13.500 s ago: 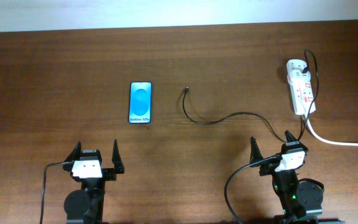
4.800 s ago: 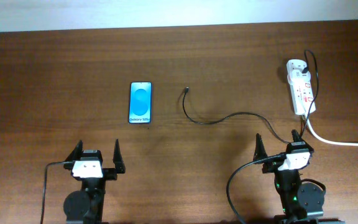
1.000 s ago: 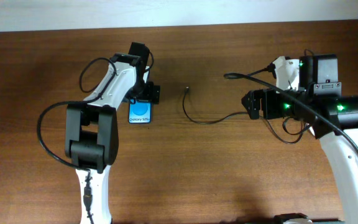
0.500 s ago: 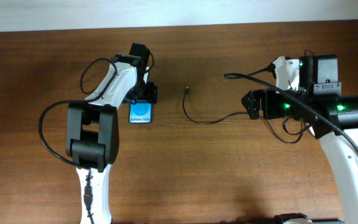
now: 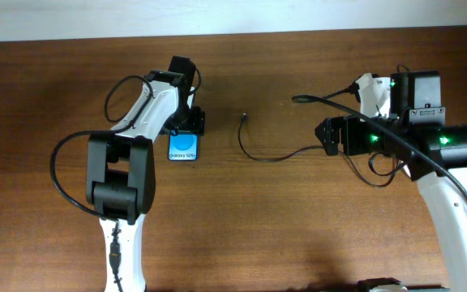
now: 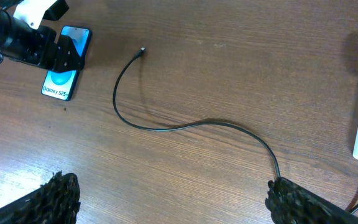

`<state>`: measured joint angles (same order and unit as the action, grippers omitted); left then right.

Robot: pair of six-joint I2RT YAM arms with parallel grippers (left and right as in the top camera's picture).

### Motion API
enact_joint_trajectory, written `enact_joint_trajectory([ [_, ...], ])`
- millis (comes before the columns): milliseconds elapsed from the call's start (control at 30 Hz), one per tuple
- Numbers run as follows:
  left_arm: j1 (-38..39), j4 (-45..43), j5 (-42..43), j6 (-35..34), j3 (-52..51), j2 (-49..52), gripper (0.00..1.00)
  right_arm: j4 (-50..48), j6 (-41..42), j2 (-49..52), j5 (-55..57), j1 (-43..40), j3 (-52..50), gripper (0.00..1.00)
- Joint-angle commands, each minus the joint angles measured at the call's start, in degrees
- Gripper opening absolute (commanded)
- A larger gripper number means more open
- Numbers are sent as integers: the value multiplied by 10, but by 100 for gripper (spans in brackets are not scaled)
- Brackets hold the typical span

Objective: Plug charger to phone and switch on socket

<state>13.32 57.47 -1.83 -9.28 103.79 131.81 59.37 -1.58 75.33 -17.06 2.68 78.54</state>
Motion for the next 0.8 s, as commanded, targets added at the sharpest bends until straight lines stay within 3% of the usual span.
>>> enact_joint_trajectory([
  [0, -3, 3, -5, -3, 14, 16, 54, -2, 1, 0, -5, 3, 9, 98],
  [333, -3, 35, -5, -3, 59, 16, 24, -2, 1, 0, -5, 3, 9, 99],
  [500, -3, 60, -5, -3, 92, 16, 0, -3, 1, 0, -6, 3, 9, 99],
  [600, -4, 94, -5, -3, 135, 16, 0, -17, 5, 0, -30, 3, 9, 98],
  [767, -8, 211, 11, -49, 335, 16, 0, -64, 41, 0, -87, 3, 9, 98],
])
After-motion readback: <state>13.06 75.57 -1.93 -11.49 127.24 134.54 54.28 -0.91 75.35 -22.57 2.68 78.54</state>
